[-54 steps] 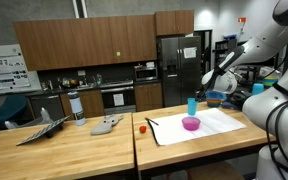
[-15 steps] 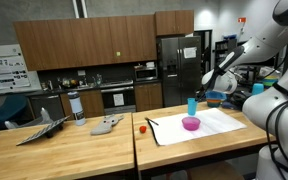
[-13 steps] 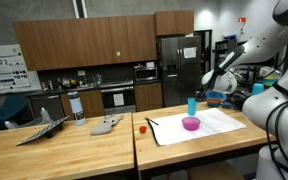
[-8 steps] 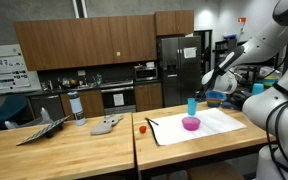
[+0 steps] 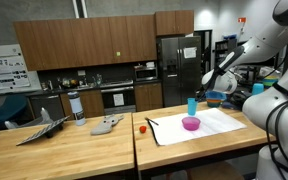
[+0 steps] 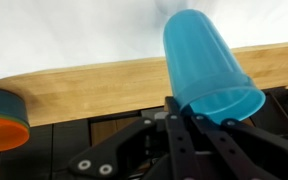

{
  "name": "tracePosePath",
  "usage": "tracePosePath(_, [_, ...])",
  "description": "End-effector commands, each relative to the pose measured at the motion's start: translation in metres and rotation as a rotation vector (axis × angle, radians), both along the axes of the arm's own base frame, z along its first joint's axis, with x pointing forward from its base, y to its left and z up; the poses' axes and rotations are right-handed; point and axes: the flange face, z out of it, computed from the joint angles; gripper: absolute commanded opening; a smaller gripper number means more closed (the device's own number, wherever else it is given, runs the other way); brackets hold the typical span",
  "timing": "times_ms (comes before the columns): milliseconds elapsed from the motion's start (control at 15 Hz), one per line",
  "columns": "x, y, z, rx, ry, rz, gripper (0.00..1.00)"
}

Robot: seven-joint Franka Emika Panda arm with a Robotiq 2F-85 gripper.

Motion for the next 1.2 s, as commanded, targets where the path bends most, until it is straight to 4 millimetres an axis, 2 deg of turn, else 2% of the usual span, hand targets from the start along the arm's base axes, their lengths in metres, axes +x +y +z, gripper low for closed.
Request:
tracePosePath(0, [0.002,0.000,0.004,-0.002,-0.010,0.003,0.01])
tracePosePath(200, [-0.001,-0.020,0.017,-0.097,-0.002,-0.018,0.01])
tracePosePath(467, [-0.017,-0.079,0.037,-0.217,-0.017,-0.046,0.01])
tracePosePath(533, [-0.009,-0.056,0.026,-0.146,-0.029,-0.045,0.01])
tracePosePath(667, [-0.013,-0.067,0.027,-0.152,-0.028,-0.061,0.05])
tracePosePath(933, [-0.010,-0.054,0.024,-0.144,-0.026,-0.038,0.05])
tracePosePath(1067, [-0.010,-0.054,0.024,-0.144,-0.026,-0.039,0.05])
tracePosePath(1133, [-0.010,-0.055,0.024,-0.144,-0.026,-0.039,0.01])
